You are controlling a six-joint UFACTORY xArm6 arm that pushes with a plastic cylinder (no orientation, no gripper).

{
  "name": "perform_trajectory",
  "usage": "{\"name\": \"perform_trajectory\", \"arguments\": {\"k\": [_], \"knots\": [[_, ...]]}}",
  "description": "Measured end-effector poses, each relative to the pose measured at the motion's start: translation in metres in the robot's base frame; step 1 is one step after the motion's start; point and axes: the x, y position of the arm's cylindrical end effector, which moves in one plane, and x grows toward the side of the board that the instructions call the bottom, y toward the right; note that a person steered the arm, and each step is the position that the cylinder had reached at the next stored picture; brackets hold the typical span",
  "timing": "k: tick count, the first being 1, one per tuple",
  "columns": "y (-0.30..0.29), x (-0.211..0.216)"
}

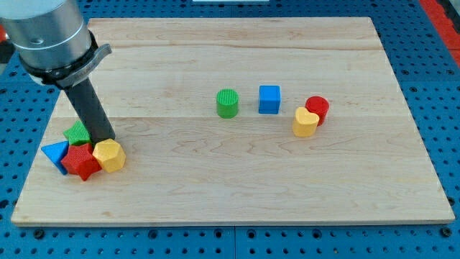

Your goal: Push the green circle towards the top center

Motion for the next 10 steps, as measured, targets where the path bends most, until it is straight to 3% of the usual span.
{"name": "perform_trajectory", "arguments": {"k": [1,4,10], "knots": [[0.001,0.000],[0.171,-0.014],[0.213,-0.182]]}}
